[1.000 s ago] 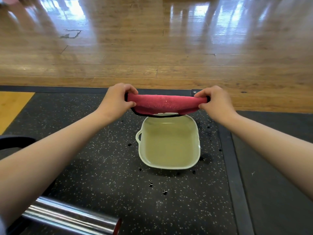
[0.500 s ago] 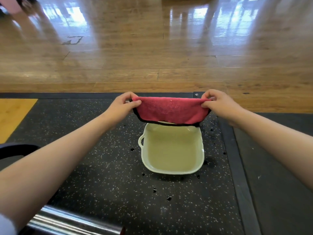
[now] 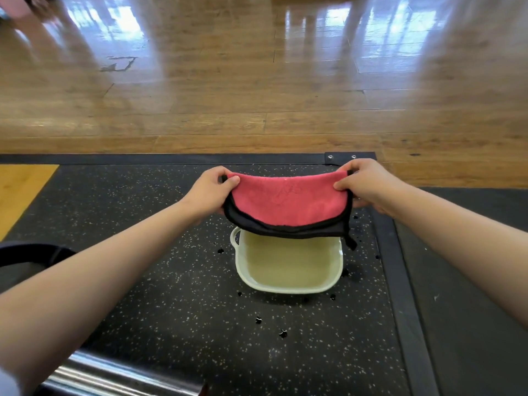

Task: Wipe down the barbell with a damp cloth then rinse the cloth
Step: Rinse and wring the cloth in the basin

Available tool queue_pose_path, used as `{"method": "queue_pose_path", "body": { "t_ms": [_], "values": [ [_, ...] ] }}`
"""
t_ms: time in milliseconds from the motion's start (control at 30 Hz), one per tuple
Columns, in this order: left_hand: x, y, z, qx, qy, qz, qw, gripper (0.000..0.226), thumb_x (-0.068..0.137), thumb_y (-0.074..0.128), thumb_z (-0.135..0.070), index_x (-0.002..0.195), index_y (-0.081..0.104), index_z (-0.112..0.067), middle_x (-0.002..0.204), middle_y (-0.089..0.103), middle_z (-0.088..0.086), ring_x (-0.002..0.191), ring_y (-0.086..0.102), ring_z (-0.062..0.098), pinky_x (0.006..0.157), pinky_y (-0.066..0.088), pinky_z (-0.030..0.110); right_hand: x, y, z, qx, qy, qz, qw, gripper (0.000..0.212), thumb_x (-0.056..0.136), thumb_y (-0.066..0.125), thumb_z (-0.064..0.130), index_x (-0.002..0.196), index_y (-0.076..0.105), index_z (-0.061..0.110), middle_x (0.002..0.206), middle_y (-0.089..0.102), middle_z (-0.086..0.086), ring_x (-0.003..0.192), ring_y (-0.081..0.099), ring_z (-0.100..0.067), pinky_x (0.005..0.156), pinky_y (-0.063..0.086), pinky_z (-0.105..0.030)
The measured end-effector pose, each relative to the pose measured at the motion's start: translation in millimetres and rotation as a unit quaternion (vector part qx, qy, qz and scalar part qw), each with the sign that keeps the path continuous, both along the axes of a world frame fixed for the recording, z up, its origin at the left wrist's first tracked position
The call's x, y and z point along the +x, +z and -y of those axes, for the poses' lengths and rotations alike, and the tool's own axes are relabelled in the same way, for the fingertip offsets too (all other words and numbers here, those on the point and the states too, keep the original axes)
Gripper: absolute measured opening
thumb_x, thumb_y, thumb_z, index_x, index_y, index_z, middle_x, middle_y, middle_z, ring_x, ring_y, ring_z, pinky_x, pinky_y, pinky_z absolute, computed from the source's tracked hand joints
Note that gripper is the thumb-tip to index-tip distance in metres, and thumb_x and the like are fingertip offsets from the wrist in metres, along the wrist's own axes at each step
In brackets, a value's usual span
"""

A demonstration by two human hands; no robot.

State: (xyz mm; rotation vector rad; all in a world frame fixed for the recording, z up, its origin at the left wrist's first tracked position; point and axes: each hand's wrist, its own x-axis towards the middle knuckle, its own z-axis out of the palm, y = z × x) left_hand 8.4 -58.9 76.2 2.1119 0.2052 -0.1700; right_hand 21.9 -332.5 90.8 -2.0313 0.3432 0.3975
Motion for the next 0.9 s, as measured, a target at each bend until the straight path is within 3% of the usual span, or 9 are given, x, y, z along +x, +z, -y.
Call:
{"method": "queue_pose_path", "body": {
  "t_ms": [100,233,433,567,700,833,900],
  "values": [
    [-1,3,10,-0.007,-0.004,-0.003,1.0,0.01,0.097,0.053,-0.022,0.089,0.056,-0.017,0.078,0.055,0.0,0.063,0.055,0.012,0.045,0.049,0.022,-2,2,-9,0.007,0.002,0.012,1.0,0.018,0.088,0.061,0.001,0.085,0.058,0.019,0.093,0.064,-0.009,0.083,0.065,-0.022,0.068,0.06,-0.04],
    [-7,10,28,-0.034,-0.033,-0.008,0.999,0.01,0.096,0.055,-0.023,0.089,0.058,-0.017,0.078,0.061,0.002,0.067,0.063,0.018,0.059,0.059,0.038,-9,6,-25,0.077,0.026,0.014,0.997,0.014,0.089,0.062,0.002,0.096,0.06,0.014,0.092,0.061,-0.005,0.084,0.064,-0.017,0.05,0.055,-0.024],
    [-19,13,50,-0.097,-0.094,-0.006,0.991,0.01,0.095,0.057,-0.017,0.099,0.058,-0.008,0.074,0.069,0.011,0.062,0.069,0.022,0.049,0.055,0.029,-26,-1,-54,0.184,0.072,-0.002,0.98,0.017,0.09,0.063,0.004,0.104,0.059,0.012,0.089,0.064,-0.003,0.082,0.069,-0.011,0.061,0.058,-0.026],
    [-23,13,51,-0.098,-0.111,0.002,0.989,0.019,0.092,0.063,-0.02,0.106,0.058,-0.008,0.07,0.071,0.004,0.065,0.071,0.02,0.051,0.055,0.029,-29,0,-61,0.217,0.083,-0.017,0.973,0.019,0.091,0.055,0.004,0.108,0.06,0.01,0.1,0.069,-0.013,0.091,0.07,-0.021,0.079,0.06,-0.039],
    [-26,14,50,-0.085,-0.125,-0.007,0.988,0.036,0.081,0.076,-0.024,0.108,0.056,-0.011,0.081,0.074,0.003,0.074,0.072,0.016,0.059,0.059,0.034,-30,0,-58,0.287,0.085,-0.04,0.953,0.031,0.084,0.042,-0.003,0.103,0.066,-0.005,0.116,0.065,-0.017,0.11,0.061,-0.033,0.086,0.056,-0.046],
    [-25,9,47,-0.069,-0.121,-0.006,0.99,0.04,0.076,0.08,-0.021,0.106,0.054,-0.014,0.09,0.073,0.004,0.08,0.072,0.015,0.062,0.06,0.036,-31,-3,-53,0.336,0.098,-0.047,0.935,0.034,0.091,0.039,-0.002,0.111,0.067,0.0,0.1,0.067,-0.006,0.117,0.056,-0.033,0.092,0.053,-0.048],
    [-24,7,45,-0.088,-0.113,-0.002,0.99,0.032,0.082,0.073,-0.01,0.107,0.054,-0.011,0.09,0.072,0.008,0.077,0.072,0.016,0.062,0.06,0.038,-29,-6,-51,0.347,0.103,-0.05,0.931,0.032,0.093,0.041,0.001,0.113,0.066,0.004,0.107,0.068,-0.01,0.116,0.058,-0.03,0.091,0.054,-0.048]
  ]
}}
